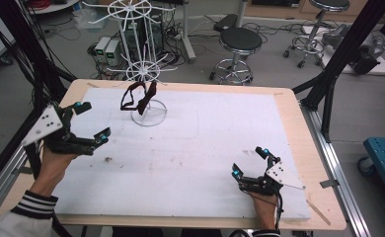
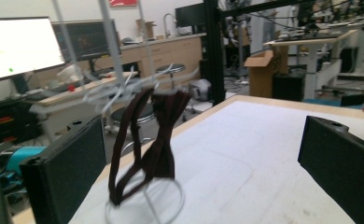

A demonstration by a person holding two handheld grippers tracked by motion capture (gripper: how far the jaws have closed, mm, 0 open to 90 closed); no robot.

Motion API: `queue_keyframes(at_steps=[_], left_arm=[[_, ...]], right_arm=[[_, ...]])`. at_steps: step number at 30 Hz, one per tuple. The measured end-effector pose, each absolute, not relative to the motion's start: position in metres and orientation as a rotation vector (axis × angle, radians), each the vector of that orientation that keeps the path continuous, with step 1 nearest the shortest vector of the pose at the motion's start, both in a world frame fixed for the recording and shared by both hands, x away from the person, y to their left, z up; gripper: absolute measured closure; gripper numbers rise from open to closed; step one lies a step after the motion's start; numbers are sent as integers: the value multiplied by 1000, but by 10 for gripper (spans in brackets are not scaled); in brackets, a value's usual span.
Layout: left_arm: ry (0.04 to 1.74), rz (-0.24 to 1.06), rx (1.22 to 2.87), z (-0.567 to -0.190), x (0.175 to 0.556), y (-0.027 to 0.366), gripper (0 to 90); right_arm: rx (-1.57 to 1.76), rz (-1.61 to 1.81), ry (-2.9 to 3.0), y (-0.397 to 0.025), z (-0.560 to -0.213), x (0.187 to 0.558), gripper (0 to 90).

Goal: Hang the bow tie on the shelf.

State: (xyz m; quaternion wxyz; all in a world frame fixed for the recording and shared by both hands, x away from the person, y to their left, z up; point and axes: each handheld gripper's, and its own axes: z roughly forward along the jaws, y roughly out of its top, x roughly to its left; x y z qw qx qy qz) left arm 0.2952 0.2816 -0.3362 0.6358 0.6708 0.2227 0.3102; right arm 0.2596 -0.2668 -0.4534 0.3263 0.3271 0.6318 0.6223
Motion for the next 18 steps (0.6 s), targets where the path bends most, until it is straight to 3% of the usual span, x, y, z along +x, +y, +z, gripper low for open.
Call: queue_keyframes(at_steps=[18], left_arm=[[653, 729, 1485, -428, 267, 311, 17]], right_arm=[[844, 1613, 1652, -265, -453, 258, 6]])
